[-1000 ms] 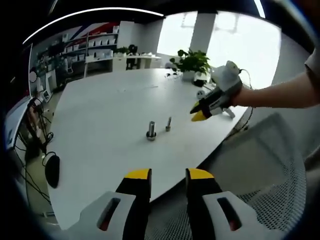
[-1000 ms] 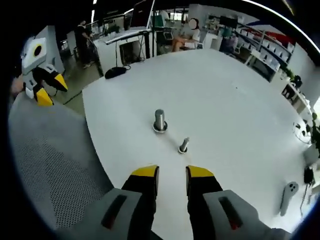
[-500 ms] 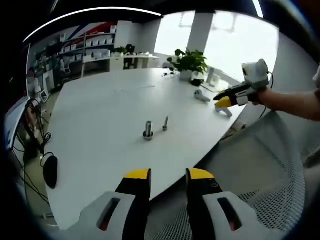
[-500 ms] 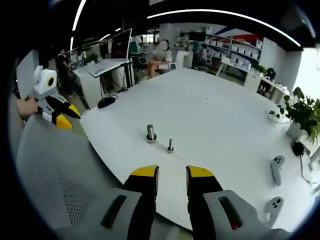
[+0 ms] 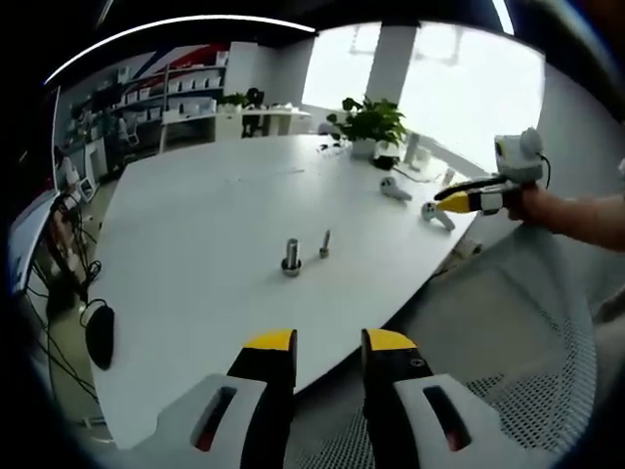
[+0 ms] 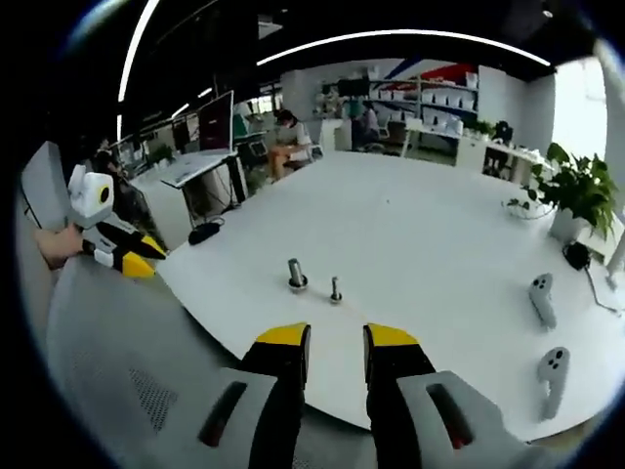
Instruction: Place the washer onto the threaded stud by aligning its center hole with the stud, sliding it down to the base, and recovering from edge contact or off-axis alignment until the washer reaches the visible bottom stop.
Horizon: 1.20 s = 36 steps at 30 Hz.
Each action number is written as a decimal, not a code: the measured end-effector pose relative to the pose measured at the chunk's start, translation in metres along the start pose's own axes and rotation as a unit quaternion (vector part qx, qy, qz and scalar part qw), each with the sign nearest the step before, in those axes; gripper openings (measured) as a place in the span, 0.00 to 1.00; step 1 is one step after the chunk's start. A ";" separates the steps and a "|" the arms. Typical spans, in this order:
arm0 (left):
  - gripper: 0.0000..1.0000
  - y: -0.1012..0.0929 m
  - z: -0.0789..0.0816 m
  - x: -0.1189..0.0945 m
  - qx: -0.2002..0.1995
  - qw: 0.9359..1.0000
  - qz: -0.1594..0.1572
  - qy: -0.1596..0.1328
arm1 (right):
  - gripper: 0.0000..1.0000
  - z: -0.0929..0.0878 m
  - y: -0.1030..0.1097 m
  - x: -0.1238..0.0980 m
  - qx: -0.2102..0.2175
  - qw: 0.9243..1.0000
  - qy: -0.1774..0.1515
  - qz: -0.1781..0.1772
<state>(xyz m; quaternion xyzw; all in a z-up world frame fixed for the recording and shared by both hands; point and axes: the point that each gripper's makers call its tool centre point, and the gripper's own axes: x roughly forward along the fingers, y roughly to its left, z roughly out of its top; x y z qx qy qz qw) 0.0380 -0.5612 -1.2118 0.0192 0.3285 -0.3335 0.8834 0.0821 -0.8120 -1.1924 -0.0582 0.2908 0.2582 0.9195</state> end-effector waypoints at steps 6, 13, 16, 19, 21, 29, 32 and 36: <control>0.24 0.003 0.004 0.000 -0.004 1.000 0.011 -0.008 | 0.24 -0.005 -0.007 0.003 0.013 1.000 0.002 -0.004; 0.24 0.003 0.015 -0.004 -0.007 0.999 0.011 -0.039 | 0.24 -0.013 -0.007 0.005 0.043 0.999 0.013 0.002; 0.24 0.006 0.020 -0.005 -0.006 0.999 0.021 -0.050 | 0.24 -0.016 -0.007 0.006 0.041 0.999 0.020 0.003; 0.25 0.009 0.020 -0.006 -0.006 0.998 0.034 -0.053 | 0.24 -0.018 -0.011 0.005 0.048 0.999 0.022 -0.007; 0.25 0.011 0.021 -0.007 -0.008 0.998 0.039 -0.055 | 0.24 -0.014 -0.014 0.003 0.050 0.999 0.008 -0.012; 0.27 0.017 0.015 -0.006 -0.010 0.998 0.055 -0.040 | 0.24 -0.006 -0.006 0.001 0.053 0.998 -0.017 0.009; 0.27 0.018 0.010 -0.003 -0.015 0.998 0.055 -0.023 | 0.24 -0.005 0.005 0.002 0.055 0.997 -0.021 0.040; 0.27 0.020 0.007 -0.004 -0.014 0.998 0.059 -0.017 | 0.24 0.000 0.016 -0.001 0.054 0.995 -0.038 0.070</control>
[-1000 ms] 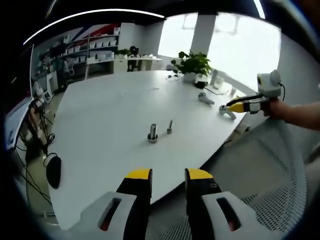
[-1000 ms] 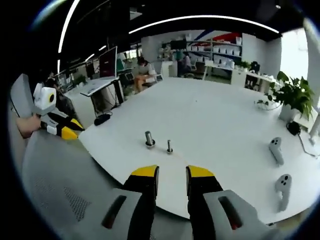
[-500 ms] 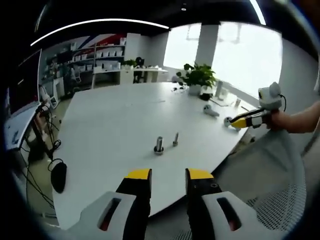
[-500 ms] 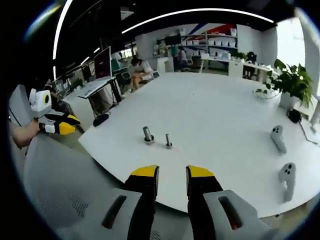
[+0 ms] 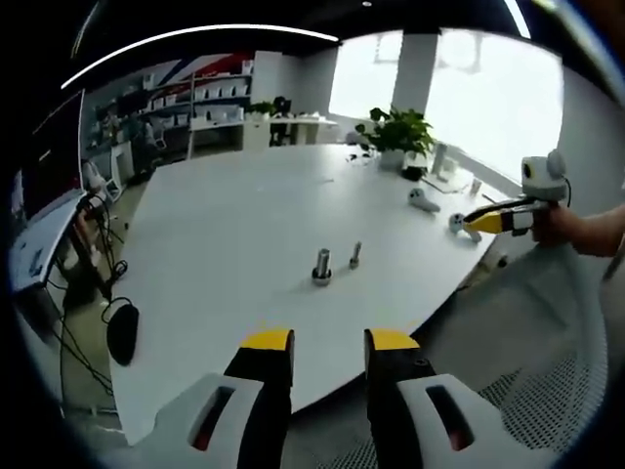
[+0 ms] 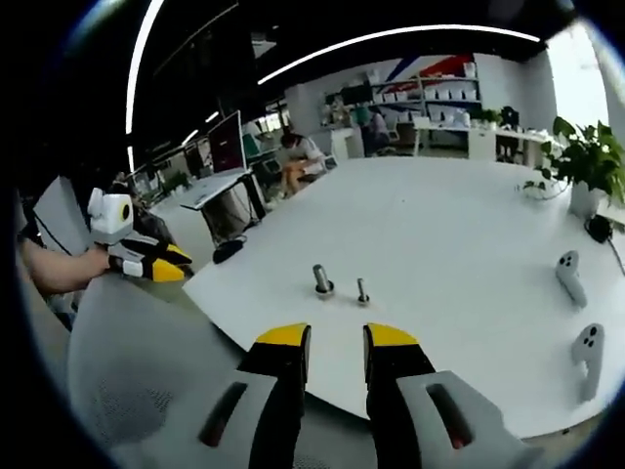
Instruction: Place the washer onto the threaded stud by aligning its center hole with the stud, sliding it down to the base, and recovering from edge contact or off-axis alignment until the washer reaches the visible bottom stop.
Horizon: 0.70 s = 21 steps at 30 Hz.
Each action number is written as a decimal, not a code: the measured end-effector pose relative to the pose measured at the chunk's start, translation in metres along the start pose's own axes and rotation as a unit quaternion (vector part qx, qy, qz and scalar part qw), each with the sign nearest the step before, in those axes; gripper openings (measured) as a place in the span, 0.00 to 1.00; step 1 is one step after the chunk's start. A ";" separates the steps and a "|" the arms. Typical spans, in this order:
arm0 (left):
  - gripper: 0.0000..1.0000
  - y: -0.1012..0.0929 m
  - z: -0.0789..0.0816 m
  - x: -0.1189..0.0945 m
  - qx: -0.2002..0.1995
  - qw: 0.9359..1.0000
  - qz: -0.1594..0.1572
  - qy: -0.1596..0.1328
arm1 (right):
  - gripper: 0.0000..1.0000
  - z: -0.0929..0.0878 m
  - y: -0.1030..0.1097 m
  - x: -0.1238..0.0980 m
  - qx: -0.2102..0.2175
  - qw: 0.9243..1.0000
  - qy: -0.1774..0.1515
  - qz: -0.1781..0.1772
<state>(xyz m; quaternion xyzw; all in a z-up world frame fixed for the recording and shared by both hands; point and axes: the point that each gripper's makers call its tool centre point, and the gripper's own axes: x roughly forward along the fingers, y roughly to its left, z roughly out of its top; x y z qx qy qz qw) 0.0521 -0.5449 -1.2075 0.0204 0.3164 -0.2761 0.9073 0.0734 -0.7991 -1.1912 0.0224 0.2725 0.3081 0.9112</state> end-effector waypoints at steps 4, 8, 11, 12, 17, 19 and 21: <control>0.27 0.001 0.001 -0.001 -0.001 1.000 0.002 -0.004 | 0.24 -0.002 -0.008 -0.001 0.016 1.000 -0.001 -0.018; 0.27 0.002 0.002 -0.002 -0.003 1.000 0.005 -0.006 | 0.24 -0.002 -0.007 0.000 0.003 1.000 0.001 -0.020; 0.27 0.003 0.002 -0.002 -0.008 1.000 0.006 -0.010 | 0.24 -0.006 -0.007 0.002 -0.003 1.000 0.014 -0.020; 0.27 0.004 0.001 -0.002 -0.008 1.000 0.007 -0.008 | 0.24 -0.007 -0.006 0.002 0.000 1.000 0.016 -0.017; 0.28 0.002 -0.001 -0.002 -0.009 1.000 0.008 0.001 | 0.23 -0.008 -0.007 0.002 0.004 1.000 0.019 -0.017; 0.26 0.004 0.002 -0.004 -0.005 1.000 0.013 -0.008 | 0.23 -0.007 -0.008 0.001 0.010 1.000 0.015 -0.019; 0.25 0.008 0.012 -0.008 -0.012 0.999 0.014 -0.040 | 0.24 -0.005 -0.005 0.001 0.010 1.000 0.009 -0.015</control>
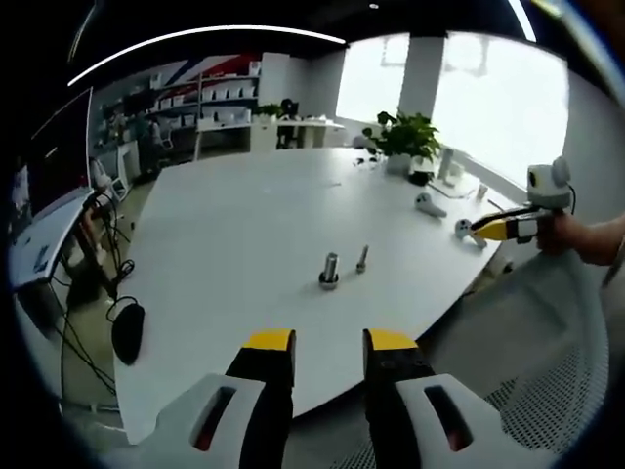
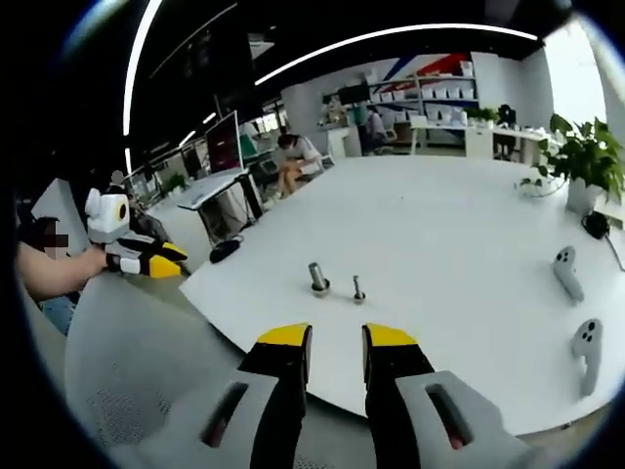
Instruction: Place the washer onto the threaded stud by aligning its center hole with the stud, sliding it down to the base, and recovering from edge contact or off-axis alignment until the washer reaches the visible bottom stop.
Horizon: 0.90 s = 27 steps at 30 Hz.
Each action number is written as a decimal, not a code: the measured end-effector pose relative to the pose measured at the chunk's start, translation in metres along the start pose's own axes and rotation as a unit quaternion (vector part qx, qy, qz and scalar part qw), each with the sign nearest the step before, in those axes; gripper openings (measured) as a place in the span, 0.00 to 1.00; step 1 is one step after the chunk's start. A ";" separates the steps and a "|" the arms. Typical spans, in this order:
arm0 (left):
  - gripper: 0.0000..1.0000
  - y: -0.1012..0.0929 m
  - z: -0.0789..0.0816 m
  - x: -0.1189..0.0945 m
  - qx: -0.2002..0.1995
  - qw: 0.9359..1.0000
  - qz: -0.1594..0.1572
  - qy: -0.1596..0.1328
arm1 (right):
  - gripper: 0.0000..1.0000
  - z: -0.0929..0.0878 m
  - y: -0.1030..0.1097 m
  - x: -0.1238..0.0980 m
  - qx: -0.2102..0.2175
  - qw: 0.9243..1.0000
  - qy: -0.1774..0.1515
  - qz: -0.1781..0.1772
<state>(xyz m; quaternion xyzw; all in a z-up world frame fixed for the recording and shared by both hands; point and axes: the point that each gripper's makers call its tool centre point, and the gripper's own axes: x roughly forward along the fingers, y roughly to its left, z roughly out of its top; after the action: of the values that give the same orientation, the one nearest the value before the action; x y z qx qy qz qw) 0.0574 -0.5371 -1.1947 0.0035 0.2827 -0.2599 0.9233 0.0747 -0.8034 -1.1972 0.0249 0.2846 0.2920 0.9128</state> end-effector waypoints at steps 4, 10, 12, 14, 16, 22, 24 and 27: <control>0.26 -0.001 -0.008 0.004 -0.009 1.000 -0.005 0.024 | 0.24 -0.003 0.001 0.002 0.002 1.000 0.011 0.005; 0.28 -0.003 -0.011 0.004 -0.003 0.999 -0.009 0.032 | 0.24 -0.003 0.002 0.001 0.001 1.000 0.010 0.006; 0.28 -0.004 -0.011 0.004 -0.004 0.999 -0.008 0.033 | 0.24 -0.004 0.002 0.001 -0.001 1.000 0.011 0.007; 0.28 -0.004 -0.013 0.004 -0.001 0.999 -0.010 0.035 | 0.24 -0.004 0.002 0.002 -0.001 1.000 0.013 0.008; 0.28 -0.005 -0.012 0.004 0.001 0.999 -0.010 0.035 | 0.24 -0.006 0.004 0.002 -0.002 1.000 0.017 0.011; 0.28 -0.005 -0.012 0.004 -0.001 0.999 -0.012 0.033 | 0.24 -0.008 0.007 0.003 -0.008 1.000 0.023 0.017; 0.28 -0.005 -0.013 0.005 0.000 0.999 -0.013 0.036 | 0.24 -0.009 0.007 0.004 -0.010 0.999 0.028 0.017; 0.28 -0.006 -0.014 0.004 0.001 0.999 -0.014 0.039 | 0.24 -0.013 0.006 0.005 -0.007 0.999 0.038 0.015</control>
<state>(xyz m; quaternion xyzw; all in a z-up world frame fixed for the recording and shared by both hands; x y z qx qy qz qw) 0.0505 -0.5419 -1.2081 0.0101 0.3182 -0.2731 0.9078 0.0684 -0.7975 -1.2092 0.0121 0.3167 0.3081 0.8970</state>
